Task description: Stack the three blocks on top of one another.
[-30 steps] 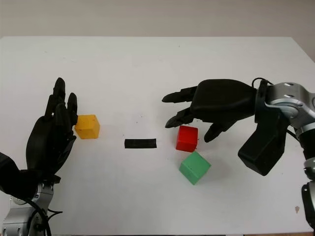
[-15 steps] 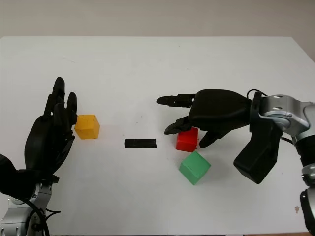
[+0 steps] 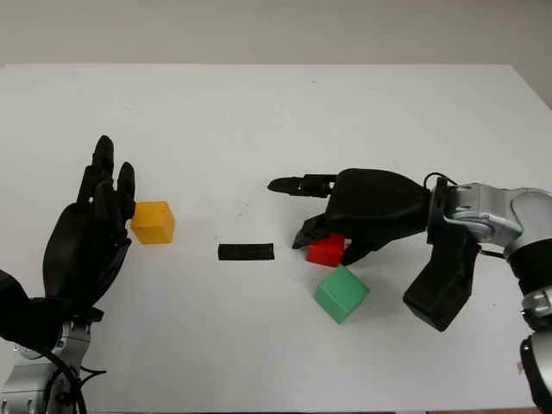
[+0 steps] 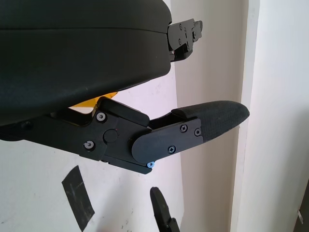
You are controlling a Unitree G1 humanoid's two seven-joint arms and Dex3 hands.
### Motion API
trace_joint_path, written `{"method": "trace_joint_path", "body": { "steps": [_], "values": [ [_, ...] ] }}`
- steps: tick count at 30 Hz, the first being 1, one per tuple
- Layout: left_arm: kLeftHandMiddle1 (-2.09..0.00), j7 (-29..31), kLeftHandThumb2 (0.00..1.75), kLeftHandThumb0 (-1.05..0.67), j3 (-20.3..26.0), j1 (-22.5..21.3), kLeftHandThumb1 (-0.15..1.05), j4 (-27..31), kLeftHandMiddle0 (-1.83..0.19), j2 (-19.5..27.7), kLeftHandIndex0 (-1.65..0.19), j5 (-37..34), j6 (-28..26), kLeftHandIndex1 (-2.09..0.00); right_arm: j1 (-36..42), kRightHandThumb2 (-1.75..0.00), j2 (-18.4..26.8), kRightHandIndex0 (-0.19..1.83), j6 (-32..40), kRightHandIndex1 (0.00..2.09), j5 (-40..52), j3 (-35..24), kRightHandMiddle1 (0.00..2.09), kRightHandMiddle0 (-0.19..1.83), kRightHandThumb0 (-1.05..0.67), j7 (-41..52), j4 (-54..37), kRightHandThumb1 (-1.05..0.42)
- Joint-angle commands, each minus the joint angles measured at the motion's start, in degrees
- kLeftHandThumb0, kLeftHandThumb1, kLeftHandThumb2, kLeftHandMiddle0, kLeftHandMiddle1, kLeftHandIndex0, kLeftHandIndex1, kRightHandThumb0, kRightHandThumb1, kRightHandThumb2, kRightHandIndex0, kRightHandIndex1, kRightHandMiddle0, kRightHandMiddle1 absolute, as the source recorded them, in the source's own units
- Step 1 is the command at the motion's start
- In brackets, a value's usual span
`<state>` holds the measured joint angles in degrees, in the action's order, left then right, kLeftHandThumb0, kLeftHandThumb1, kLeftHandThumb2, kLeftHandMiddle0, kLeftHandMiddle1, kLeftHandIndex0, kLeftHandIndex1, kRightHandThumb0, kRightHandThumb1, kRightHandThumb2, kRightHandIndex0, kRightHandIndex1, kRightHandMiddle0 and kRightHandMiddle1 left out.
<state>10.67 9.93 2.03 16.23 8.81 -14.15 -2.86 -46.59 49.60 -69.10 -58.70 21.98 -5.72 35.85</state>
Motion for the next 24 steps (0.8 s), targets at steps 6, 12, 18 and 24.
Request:
{"method": "trace_joint_path", "body": {
  "steps": [6, 12, 18, 24],
  "values": [
    [0.0, 0.18, 0.69, -0.76, 0.02, 0.3, 1.05, 0.47, 0.19, 0.18, 0.19, 0.14, 0.53, 0.0, -4.44, -0.05, 0.42, 0.23, 1.91, 0.08, -3.87, 1.56, 1.5, 0.45, -0.36, -7.08, 1.27, -0.91],
    [0.0, -0.31, 0.7, -0.76, -0.38, 0.59, 1.05, 0.65, 0.19, -0.14, 0.19, 0.92, 0.67, 0.0, -8.16, -0.05, -0.29, 0.28, 3.93, 0.08, -5.09, 3.22, 1.37, 0.46, -0.35, -10.91, 3.31, -0.89],
    [0.0, -0.47, 0.69, -0.76, -0.64, 0.54, 1.05, 0.64, 0.19, -0.46, 0.19, 0.7, 0.64, 0.0, -13.17, -0.05, -3.17, 0.33, 6.11, 0.09, -2.27, 3.5, 1.38, 0.55, -0.37, -11.2, 6.75, -0.88],
    [0.0, -0.82, 0.69, -0.77, -1.11, 0.78, 1.05, 0.97, 0.19, -0.94, 0.19, 0.88, 0.56, 0.0, -15.81, -0.05, -6.86, 0.3, 5.39, 0.06, 8.74, 3.12, 1.29, 0.55, -0.42, -1.31, 9.11, -0.84]
  ]
}}
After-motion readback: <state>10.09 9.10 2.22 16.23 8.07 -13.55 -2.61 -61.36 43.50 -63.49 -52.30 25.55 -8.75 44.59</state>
